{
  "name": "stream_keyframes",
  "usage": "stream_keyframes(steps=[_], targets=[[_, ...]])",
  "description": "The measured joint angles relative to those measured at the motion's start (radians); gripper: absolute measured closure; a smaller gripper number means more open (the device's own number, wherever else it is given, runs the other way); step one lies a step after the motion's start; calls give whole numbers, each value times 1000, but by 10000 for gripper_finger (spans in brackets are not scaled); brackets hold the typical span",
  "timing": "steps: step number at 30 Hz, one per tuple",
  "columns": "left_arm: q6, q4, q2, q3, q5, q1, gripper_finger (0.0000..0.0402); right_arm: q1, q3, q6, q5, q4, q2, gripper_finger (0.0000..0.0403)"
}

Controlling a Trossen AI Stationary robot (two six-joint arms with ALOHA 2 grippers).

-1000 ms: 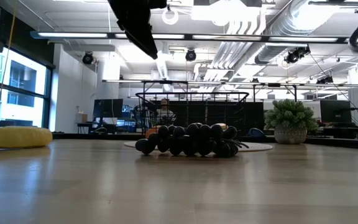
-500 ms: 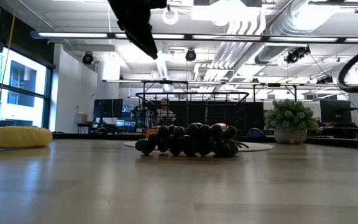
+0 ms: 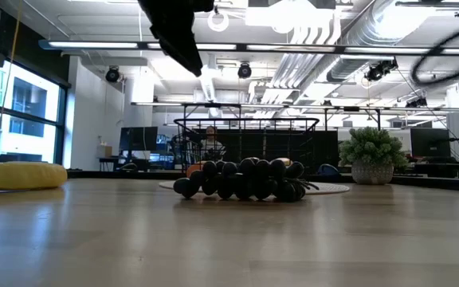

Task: Build produce basket
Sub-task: Put the chili pepper into mesh basket

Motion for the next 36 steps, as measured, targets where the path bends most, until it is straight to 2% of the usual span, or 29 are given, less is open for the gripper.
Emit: stream_keyframes(steps=[8, 13, 19, 24, 29, 36], targets=[[-30, -26, -21, -1, 60, 58, 161, -74, 0, -40, 216, -83, -167, 335], [24, -30, -57, -1, 89, 107, 161, -150, 1, -90, 412, -82, -277, 339], [92, -25, -101, -1, 91, 184, 161, -283, 1, -231, 614, -77, -389, 338], [151, -23, -123, -1, 90, 248, 161, -416, 1, -425, 729, -10, -458, 338], [155, -22, -127, -1, 91, 305, 161, -556, 2, -688, 812, 144, -506, 338], [146, -23, -127, -1, 91, 360, 161, -758, 2, -1185, 813, 458, -518, 337]])
